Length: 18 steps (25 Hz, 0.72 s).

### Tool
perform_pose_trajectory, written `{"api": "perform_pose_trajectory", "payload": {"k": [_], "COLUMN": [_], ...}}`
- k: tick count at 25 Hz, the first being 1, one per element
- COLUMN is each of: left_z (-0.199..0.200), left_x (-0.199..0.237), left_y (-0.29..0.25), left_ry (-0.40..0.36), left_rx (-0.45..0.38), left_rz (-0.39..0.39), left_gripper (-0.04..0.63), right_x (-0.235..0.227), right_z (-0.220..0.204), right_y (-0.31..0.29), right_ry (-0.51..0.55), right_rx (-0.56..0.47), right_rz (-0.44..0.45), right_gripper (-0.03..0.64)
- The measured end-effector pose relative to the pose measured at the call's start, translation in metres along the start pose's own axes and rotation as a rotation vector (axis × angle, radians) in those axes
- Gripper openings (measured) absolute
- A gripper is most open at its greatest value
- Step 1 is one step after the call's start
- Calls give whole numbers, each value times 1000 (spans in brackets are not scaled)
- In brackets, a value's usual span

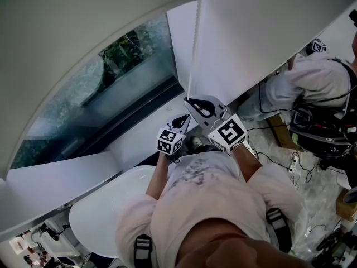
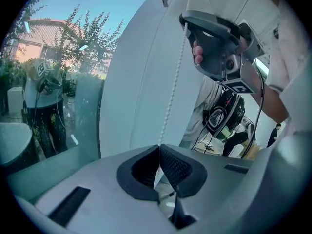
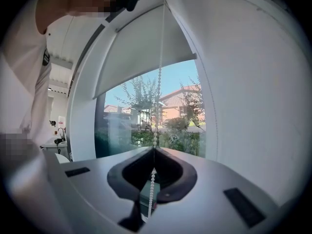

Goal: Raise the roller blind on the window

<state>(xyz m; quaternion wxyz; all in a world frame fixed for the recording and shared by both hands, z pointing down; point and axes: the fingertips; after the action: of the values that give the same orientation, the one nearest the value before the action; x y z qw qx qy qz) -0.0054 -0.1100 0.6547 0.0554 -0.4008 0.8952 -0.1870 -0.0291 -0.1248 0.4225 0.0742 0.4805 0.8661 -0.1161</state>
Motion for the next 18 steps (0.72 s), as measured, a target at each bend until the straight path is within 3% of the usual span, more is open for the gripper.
{"api": "perform_pose_trajectory", "payload": {"k": [11, 18], "left_z": [-17, 45], "left_x": [-7, -4], "left_y": [-4, 35], "left_ry": [-12, -47], "left_rx": [-2, -117], "left_rz": [-10, 35], "left_gripper": [9, 35], "right_x": [-11, -10], "right_z": [-21, -18], "right_y": [-3, -5], "right_ry": [-7, 6], "right_rx": [22, 25], "right_rz": [-11, 2], "right_gripper": [61, 61]}}
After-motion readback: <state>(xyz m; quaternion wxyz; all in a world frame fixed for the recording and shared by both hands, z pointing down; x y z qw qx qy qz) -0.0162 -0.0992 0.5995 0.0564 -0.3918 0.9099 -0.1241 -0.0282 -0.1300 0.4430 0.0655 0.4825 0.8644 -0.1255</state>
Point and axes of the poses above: the fingertips, and each gripper's own axes: y backward along the fingers, x to its left, z out of its top, and after that the axes turned 15 degrees about -y, right-handed
